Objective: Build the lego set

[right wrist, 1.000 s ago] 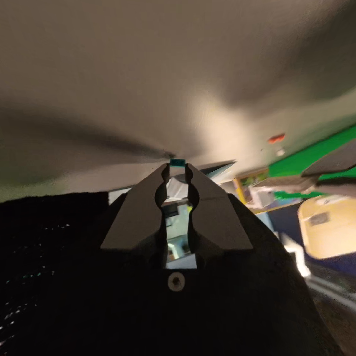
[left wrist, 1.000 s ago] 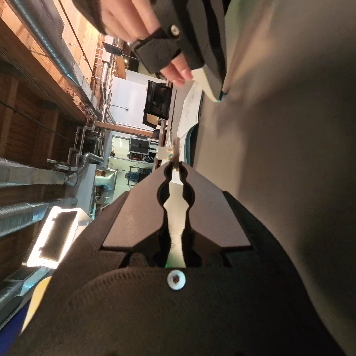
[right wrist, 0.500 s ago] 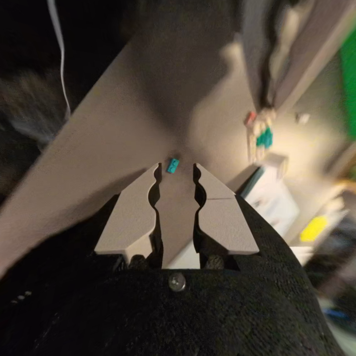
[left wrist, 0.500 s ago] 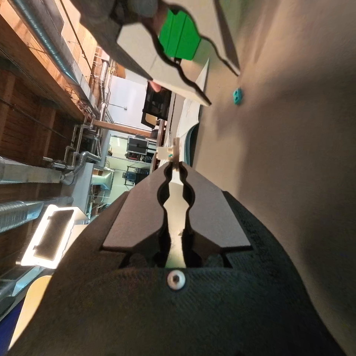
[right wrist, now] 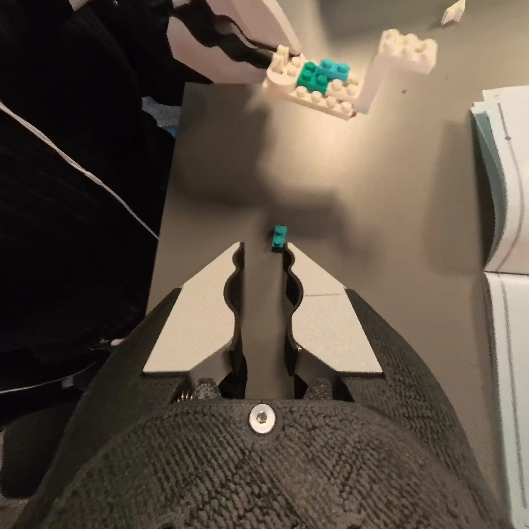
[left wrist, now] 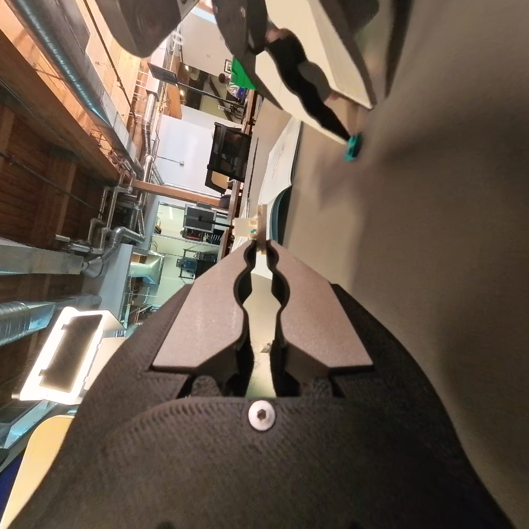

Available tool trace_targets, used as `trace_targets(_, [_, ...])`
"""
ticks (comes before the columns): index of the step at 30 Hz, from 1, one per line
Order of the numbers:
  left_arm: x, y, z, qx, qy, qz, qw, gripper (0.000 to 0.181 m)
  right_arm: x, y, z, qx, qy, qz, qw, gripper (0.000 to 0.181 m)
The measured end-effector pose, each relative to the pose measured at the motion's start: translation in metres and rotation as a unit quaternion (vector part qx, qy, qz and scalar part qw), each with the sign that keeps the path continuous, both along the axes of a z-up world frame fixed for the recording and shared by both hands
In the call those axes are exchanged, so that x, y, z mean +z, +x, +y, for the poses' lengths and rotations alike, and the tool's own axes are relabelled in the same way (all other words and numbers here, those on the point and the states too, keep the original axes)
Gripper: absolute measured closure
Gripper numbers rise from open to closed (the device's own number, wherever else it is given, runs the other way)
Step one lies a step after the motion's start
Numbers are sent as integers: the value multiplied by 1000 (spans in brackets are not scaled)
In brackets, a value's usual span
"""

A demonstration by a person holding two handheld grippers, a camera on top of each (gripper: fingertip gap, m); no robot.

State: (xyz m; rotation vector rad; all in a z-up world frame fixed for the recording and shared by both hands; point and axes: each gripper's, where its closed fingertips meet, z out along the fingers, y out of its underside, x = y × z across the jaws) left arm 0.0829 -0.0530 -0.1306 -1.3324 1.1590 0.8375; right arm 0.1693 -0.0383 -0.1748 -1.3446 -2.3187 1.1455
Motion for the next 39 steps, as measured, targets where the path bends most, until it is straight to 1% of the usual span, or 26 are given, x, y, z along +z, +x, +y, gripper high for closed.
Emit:
trace_targets(3, [1, 0, 0, 2, 1, -4, 1000, 176, 1, 1, -20, 24, -13, 3, 1000, 154])
trace_targets(5, [1, -1, 0, 3, 0, -5, 1000, 176, 3, -3, -28, 40, -2, 22, 999, 154])
trace_targets(8, [0, 0, -1, 4, -2, -3, 1000, 176, 4, -12, -18, 36, 57, 65, 996, 156])
trace_targets(10, [-1, 0, -1, 3, -3, -3, 1000, 176, 2, -15, -12, 34, 75, 73, 994, 155])
trace_targets(15, [-1, 0, -2, 7, -3, -3, 1000, 176, -3, -16, -10, 11, 58, 45, 997, 155])
trace_targets(19, [-2, 1, -2, 8, -7, -3, 1000, 176, -1, -18, -7, -27, 67, 49, 996, 156])
trace_targets(23, [-3, 3, -3, 6, -8, -2, 1000, 176, -3, -17, -10, -65, 51, 44, 996, 157])
trace_targets(26, [-3, 4, -3, 7, -9, -2, 1000, 176, -2, -18, -9, -89, 43, 51, 994, 161])
trace_targets(34, [-6, 7, -3, 8, -12, 8, 1000, 176, -3, -21, -11, -99, 87, 68, 989, 168])
trace_targets(36, [-5, 9, -4, 5, -11, 9, 1000, 176, 1, -25, -6, -103, 99, 76, 987, 168])
trace_targets(37, [-5, 10, -4, 3, -9, 10, 1000, 176, 9, -29, -4, -110, 93, 86, 986, 167])
trace_targets(39, [-5, 13, -5, -2, -6, 13, 1000, 176, 33, -40, 0, -132, 61, 107, 984, 167])
